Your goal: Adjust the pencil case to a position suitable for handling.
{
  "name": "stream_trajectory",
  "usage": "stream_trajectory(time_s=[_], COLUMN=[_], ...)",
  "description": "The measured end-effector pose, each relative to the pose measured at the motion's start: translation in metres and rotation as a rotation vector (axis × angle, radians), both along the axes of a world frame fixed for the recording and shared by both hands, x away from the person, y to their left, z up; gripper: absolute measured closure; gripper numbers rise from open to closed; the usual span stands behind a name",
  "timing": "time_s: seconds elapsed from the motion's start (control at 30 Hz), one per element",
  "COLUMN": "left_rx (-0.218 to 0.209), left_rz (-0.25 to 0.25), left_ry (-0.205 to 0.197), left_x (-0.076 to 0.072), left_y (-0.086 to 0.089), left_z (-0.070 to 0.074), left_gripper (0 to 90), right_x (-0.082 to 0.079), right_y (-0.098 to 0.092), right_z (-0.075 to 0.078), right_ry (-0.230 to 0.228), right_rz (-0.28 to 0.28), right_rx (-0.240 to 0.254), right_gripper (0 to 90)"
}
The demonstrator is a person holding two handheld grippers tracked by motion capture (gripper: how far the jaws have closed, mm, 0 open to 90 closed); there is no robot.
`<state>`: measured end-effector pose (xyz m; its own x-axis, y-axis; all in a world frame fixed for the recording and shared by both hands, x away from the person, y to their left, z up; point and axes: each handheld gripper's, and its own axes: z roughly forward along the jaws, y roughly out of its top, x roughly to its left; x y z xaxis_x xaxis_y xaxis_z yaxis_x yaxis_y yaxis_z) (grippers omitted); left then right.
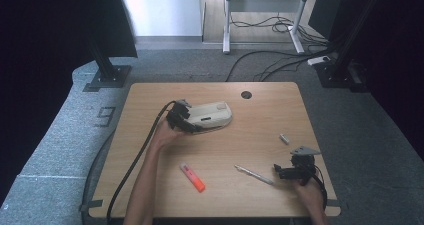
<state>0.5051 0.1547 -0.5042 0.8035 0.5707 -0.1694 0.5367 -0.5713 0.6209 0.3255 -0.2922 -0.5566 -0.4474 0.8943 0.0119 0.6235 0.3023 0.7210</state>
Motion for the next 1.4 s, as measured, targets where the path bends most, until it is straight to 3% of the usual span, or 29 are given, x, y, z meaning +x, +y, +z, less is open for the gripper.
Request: stream_trajectory(time_s=[0.23, 0.53, 0.9, 1.23, 1.4], left_rx=[-0.027, 0.038, 0.042, 0.08, 0.062], left_rz=[0.022, 0.026, 0.047, 0.058, 0.099], left_ry=[-0.014, -0.047, -0.051, -0.064, -0.064], left_x=[-0.006, -0.025, -0.026, -0.052, -0.067], left_y=[0.002, 0.006, 0.007, 0.009, 0.016], left_z=[-0.009, -0.011, -0.016, -0.015, -0.015], left_gripper=[5.3, 4.4, 2.5, 5.8, 11.8], right_x=[0.0, 0.0, 0.0, 0.0, 0.0], right_y=[0.0, 0.0, 0.0, 0.0, 0.0], right_z=[0.0, 0.0, 0.0, 0.0, 0.0], right_ry=[0.0, 0.0, 0.0, 0.0, 0.0], right_rz=[0.0, 0.0, 0.0, 0.0, -0.001], right_rx=[0.001, 0.001, 0.001, 0.001, 0.001], right_gripper=[1.3, 1.3, 1.3, 1.3, 1.3])
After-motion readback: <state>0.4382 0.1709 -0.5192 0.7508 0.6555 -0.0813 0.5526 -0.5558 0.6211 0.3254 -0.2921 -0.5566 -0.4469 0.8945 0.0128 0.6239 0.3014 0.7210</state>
